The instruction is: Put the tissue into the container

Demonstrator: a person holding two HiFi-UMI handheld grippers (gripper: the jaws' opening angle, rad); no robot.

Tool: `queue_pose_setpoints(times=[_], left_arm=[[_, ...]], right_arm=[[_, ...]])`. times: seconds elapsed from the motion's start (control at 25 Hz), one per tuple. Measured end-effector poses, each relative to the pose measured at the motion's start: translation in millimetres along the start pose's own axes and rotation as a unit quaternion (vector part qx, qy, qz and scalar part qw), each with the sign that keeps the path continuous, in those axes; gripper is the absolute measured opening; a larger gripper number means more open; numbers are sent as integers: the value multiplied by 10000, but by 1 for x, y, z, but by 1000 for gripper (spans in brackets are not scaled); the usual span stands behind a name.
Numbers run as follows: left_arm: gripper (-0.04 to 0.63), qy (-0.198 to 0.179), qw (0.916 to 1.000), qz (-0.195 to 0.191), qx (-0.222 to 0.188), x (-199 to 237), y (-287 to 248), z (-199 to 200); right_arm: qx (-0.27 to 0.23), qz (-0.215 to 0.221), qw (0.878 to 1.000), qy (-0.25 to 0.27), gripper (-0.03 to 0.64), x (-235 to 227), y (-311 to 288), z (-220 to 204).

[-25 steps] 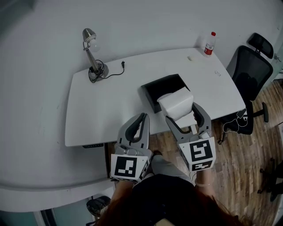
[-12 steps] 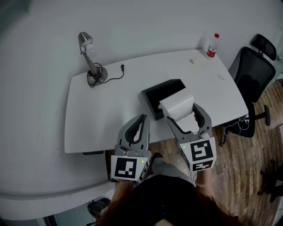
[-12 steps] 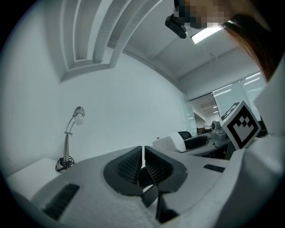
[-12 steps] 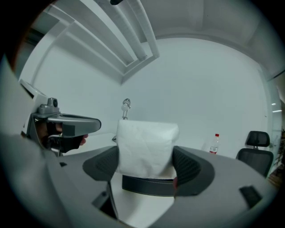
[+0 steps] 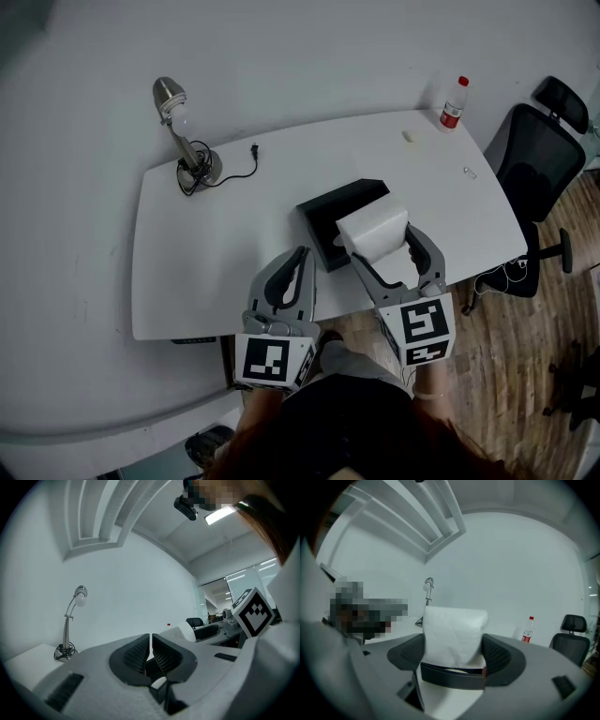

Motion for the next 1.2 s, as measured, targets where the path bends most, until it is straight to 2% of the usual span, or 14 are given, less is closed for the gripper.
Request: queue_pose_setpoints(times=[0.92,1.2], left_arm=[[38,151,9996,-9,229,23,-47,-10],[38,184,9994,-8,305,30,-59,-13]], right_arm=[[768,154,9968,-165,391,-20,-58,-17],[1145,196,9930,-210,391,-26,-75,-26]])
Point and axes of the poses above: the fingertips, and each gripper's own axes: y backward along the fingers, x to its left, z out of its top, the point moved 3 cm from there along y, backward along the fingers, and after that the axes turned 14 degrees about x, right-handed, at the moved point
